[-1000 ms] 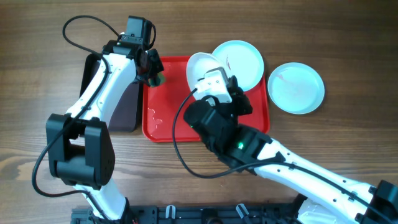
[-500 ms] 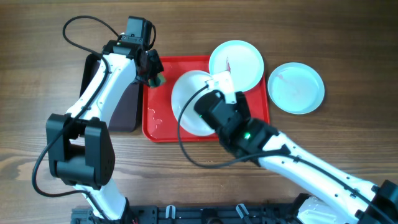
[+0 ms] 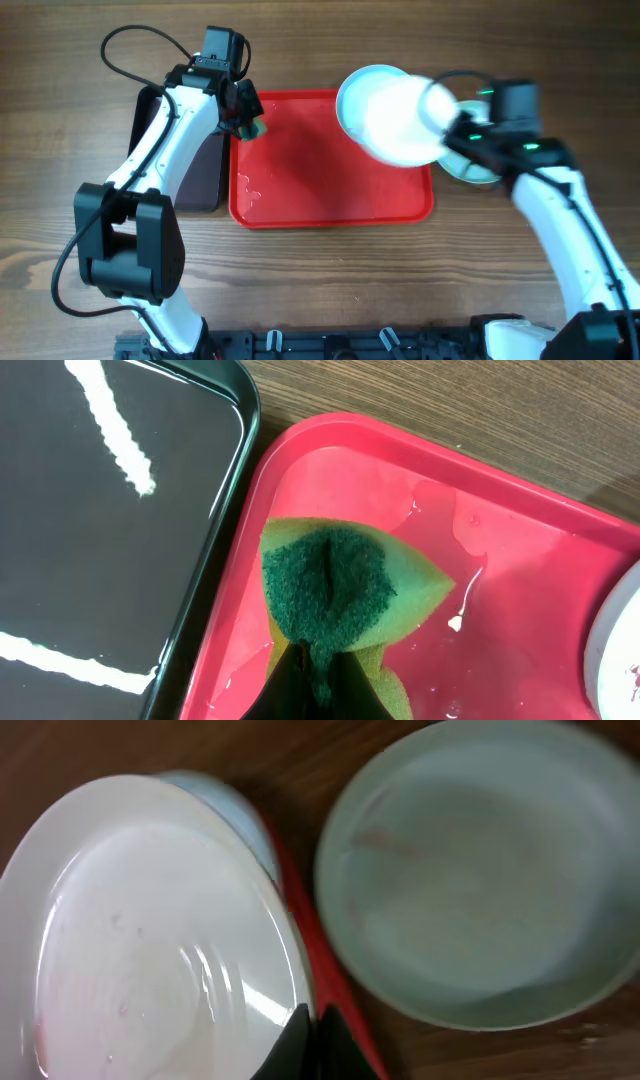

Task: Clean dirty plates on tray and stack at the side
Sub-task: 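Carry the plate right and stack it onto the first cleaned plate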

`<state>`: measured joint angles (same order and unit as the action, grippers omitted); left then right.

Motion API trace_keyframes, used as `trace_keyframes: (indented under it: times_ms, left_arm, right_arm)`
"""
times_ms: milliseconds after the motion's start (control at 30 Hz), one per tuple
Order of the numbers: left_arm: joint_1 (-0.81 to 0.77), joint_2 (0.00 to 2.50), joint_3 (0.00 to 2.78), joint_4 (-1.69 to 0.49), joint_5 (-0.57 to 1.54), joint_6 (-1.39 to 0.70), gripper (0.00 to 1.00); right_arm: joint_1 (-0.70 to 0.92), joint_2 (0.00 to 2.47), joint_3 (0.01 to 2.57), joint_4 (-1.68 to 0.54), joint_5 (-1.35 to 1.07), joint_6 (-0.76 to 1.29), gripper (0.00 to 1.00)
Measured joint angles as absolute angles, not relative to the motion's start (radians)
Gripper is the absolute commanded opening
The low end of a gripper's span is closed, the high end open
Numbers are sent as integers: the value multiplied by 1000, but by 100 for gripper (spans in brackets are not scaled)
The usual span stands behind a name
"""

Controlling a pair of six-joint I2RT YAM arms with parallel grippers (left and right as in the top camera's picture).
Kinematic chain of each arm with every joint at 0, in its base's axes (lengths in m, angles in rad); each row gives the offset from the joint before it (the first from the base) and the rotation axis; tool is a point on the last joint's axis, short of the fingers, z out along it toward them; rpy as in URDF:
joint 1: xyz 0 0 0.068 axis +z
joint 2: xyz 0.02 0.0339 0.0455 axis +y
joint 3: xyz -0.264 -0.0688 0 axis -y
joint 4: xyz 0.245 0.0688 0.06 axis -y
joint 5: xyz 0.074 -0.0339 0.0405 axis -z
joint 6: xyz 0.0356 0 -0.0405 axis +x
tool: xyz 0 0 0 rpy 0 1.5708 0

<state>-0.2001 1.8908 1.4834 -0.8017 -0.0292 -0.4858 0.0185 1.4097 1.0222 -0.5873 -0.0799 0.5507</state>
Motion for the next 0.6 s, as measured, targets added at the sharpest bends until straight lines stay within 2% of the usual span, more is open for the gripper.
trace_keyframes:
  times_ms: [100, 233, 533, 567, 600]
  left_arm:
    - [-200, 1891, 1483, -801, -29, -486, 4]
    - [-200, 1891, 1483, -801, -29, -486, 4]
    - [-200, 1891, 1483, -801, -29, -486, 4]
    - [-200, 1891, 1483, -801, -29, -486, 4]
    - [-200, 1891, 1483, -801, -29, -486, 4]
  right_arm:
    - [-150, 1410, 1022, -588, -100, 561, 4]
    - [-271, 1422, 1022, -587, -85, 572, 4]
    - [-316, 1571, 1022, -582, -14, 575, 4]
    - [-316, 1584, 1022, -580, -9, 575, 8]
    - [-316, 1602, 1022, -572, -2, 575, 16]
